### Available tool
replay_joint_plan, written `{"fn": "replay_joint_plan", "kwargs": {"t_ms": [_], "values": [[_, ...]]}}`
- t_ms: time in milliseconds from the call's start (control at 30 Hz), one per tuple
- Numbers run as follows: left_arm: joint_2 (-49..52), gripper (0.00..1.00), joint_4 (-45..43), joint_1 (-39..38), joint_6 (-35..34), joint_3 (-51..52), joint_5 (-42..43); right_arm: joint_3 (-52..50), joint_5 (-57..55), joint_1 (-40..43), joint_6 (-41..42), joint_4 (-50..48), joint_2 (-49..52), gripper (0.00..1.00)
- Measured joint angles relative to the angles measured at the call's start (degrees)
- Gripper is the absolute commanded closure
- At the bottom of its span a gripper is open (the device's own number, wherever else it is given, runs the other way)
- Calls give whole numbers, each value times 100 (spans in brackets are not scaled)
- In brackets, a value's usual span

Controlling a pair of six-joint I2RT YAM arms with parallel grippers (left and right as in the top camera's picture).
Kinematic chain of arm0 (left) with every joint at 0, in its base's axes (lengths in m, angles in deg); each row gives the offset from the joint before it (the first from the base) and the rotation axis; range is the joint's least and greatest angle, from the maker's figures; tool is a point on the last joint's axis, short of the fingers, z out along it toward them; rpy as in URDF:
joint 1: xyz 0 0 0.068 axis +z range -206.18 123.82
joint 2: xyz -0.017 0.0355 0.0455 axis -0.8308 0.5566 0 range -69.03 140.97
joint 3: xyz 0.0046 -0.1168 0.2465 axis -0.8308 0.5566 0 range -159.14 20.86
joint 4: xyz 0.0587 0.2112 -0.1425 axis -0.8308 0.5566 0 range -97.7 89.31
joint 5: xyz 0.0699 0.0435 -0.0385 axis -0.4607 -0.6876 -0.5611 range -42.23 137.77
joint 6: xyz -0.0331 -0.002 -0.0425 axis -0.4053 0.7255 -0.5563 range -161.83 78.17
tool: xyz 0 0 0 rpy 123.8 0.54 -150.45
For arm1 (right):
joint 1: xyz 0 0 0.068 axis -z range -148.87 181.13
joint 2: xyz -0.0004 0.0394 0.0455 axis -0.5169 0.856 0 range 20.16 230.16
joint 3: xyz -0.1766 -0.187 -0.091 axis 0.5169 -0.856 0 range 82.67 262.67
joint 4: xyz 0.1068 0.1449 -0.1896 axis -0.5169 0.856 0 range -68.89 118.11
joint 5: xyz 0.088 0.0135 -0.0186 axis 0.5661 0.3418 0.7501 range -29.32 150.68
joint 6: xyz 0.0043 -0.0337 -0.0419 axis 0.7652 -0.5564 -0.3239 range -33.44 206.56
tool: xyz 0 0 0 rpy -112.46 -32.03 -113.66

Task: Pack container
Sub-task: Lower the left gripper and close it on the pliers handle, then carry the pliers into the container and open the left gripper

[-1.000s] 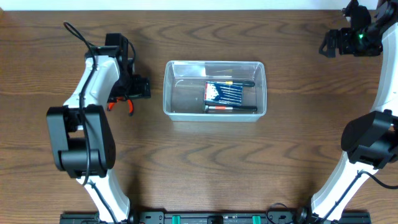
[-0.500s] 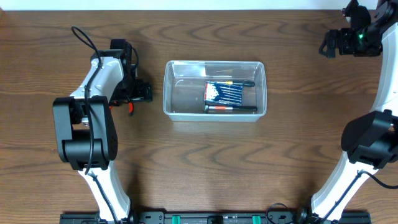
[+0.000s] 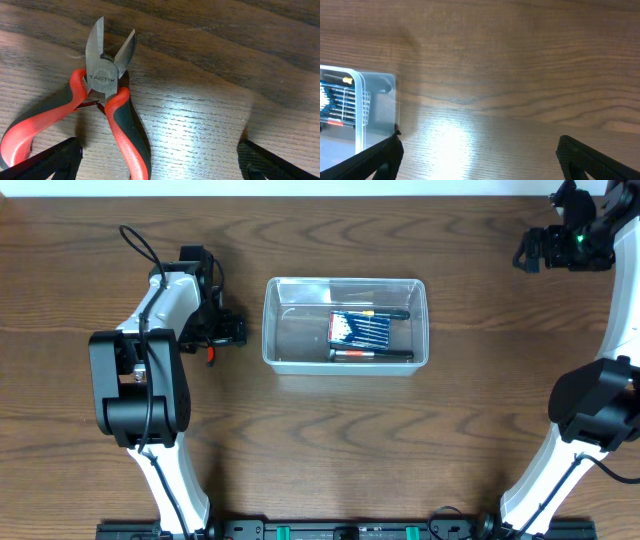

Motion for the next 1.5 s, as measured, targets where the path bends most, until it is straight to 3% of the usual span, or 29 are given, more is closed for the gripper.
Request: {"fn": "replay_joint_plan", "kwargs": {"t_ms": [233,300,400,500,900,1300,1500], "values": [[4,29,61,-4,-24,0,46,0,0,0,0,0,0,1],[4,31,68,-4,-26,0,44,0,0,0,0,0,0,1],[4,49,70,-2,-48,0,39,0,0,0,0,0,0,1],[7,60,72,-2,-20,0,37,0,0,-7,0,0,0,1],[11,93,76,-2,-33,0,-26,0,0,-11,0,0,0,1],[11,94,98,-2,-35,-13,-31,0,0,-11,0,0,0,1],[-22,94,909,-24,-96,-339,-33,0,0,-11,0,2,0,1]]}}
